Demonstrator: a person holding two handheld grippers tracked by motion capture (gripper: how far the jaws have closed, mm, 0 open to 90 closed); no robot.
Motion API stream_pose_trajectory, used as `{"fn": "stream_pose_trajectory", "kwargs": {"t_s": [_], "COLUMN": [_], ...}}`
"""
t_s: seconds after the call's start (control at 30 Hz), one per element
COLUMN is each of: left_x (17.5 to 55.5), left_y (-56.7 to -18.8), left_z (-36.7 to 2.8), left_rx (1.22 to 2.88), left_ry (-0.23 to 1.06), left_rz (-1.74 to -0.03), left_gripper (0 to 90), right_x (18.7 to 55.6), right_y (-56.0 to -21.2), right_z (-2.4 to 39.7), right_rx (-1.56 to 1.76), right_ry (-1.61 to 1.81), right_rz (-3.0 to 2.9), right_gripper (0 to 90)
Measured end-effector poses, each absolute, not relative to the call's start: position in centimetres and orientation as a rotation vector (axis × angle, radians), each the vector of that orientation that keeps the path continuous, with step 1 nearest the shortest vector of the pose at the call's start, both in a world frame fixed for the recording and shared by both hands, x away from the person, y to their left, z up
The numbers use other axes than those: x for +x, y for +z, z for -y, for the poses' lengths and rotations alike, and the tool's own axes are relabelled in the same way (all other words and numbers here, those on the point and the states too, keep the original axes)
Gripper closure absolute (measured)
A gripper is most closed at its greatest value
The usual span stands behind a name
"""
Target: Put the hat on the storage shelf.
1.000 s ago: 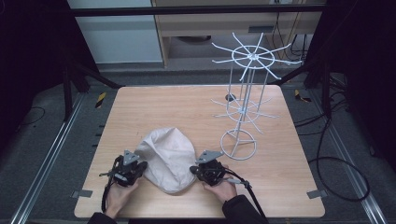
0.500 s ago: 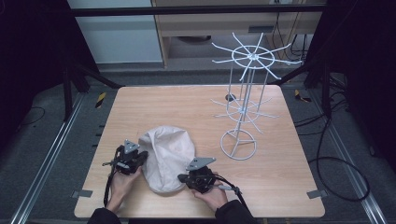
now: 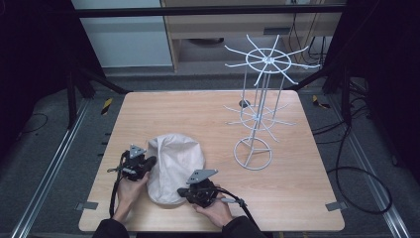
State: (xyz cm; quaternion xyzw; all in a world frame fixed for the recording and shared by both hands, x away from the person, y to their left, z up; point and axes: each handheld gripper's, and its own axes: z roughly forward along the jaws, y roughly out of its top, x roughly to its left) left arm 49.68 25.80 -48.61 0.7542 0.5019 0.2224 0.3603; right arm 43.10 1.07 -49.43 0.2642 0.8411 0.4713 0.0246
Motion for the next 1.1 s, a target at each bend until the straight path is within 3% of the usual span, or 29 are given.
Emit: {"fn": "stream_pose_trajectory", "kwargs": {"t_s": [0.47, 0.63, 0.9, 1.1], "left_x": [49.8, 48.9, 47.2, 46.2], "left_y": [-48.0, -46.4, -44.0, -42.3], "left_z": [-25.7, -26.8, -28.6, -28.7], "left_rx": [1.908, 1.864, 1.789, 1.767], "left_ry": [0.552, 0.574, 0.578, 0.581], "left_rz": [-1.265, -1.255, -1.273, -1.234], "left_gripper": [89.5, 85.9, 74.2, 62.6], "right_x": [43.1, 42.9, 43.8, 44.1], "right_y": [-49.3, -48.5, -47.0, -45.7], "right_z": [-1.9, -0.9, 4.0, 7.7], "right_rx": [0.803, 0.793, 0.910, 0.971], "right_ry": [1.466, 1.453, 1.477, 1.431], "right_rz": [-2.604, -2.577, -2.421, -2.340], "right_gripper": [88.7, 82.3, 70.9, 56.2]}}
